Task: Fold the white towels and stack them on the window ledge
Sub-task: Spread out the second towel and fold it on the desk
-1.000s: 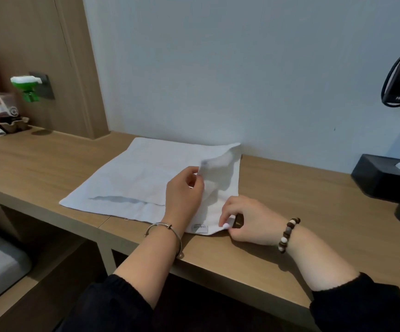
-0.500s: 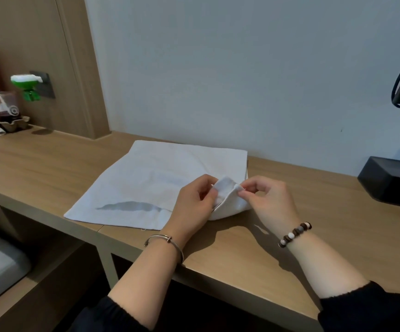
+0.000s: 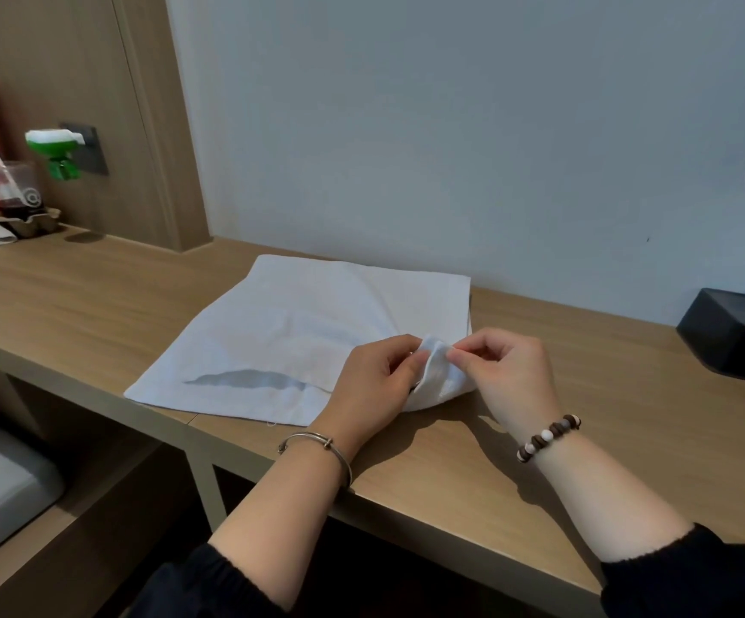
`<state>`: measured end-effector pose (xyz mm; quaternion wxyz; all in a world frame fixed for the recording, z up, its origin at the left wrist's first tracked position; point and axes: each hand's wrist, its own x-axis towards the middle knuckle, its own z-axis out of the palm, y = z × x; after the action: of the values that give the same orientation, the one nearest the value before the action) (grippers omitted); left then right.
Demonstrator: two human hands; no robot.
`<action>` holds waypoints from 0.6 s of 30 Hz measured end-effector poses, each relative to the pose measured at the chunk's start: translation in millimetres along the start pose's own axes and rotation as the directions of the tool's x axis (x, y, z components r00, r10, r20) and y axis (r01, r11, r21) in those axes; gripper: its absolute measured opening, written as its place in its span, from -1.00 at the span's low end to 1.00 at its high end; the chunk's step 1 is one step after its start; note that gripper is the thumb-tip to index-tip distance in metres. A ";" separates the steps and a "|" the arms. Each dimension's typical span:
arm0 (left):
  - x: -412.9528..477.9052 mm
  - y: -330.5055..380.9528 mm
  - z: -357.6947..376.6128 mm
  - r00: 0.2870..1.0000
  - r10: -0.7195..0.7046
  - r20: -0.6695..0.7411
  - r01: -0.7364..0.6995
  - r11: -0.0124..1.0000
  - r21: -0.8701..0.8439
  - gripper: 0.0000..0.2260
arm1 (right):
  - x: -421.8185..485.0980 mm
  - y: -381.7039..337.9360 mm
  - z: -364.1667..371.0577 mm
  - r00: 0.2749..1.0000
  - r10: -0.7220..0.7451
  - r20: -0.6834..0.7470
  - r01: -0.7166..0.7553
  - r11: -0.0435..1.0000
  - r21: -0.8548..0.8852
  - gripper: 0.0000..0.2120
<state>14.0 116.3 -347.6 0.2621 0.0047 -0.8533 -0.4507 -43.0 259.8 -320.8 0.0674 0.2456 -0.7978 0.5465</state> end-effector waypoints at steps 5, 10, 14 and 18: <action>-0.1 1.3 -0.3 1.000 -0.005 0.030 0.006 1.000 -0.017 -0.79 | 0.3 1.1 2.9 0.999 -0.013 -0.037 0.012 1.000 -0.020 -0.83; 1.5 0.0 -0.1 0.995 -0.048 0.092 0.049 0.999 -0.010 -0.76 | 1.7 4.2 3.5 0.997 -0.022 -0.079 0.021 1.000 -0.014 -0.78; 1.3 -2.4 0.1 0.992 -0.048 0.113 0.049 0.999 -0.003 -0.76 | 1.9 4.7 3.8 0.997 -0.022 -0.076 0.020 0.999 -0.025 -0.79; 2.2 -4.7 1.6 0.994 -0.040 0.099 0.036 0.998 0.042 -0.73 | 1.0 3.6 4.2 0.997 -0.033 -0.064 0.031 0.999 -0.028 -0.82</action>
<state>10.2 114.3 -351.0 0.2106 0.0036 -0.8738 -0.4382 -44.8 256.7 -325.1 0.1053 0.2397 -0.7984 0.5423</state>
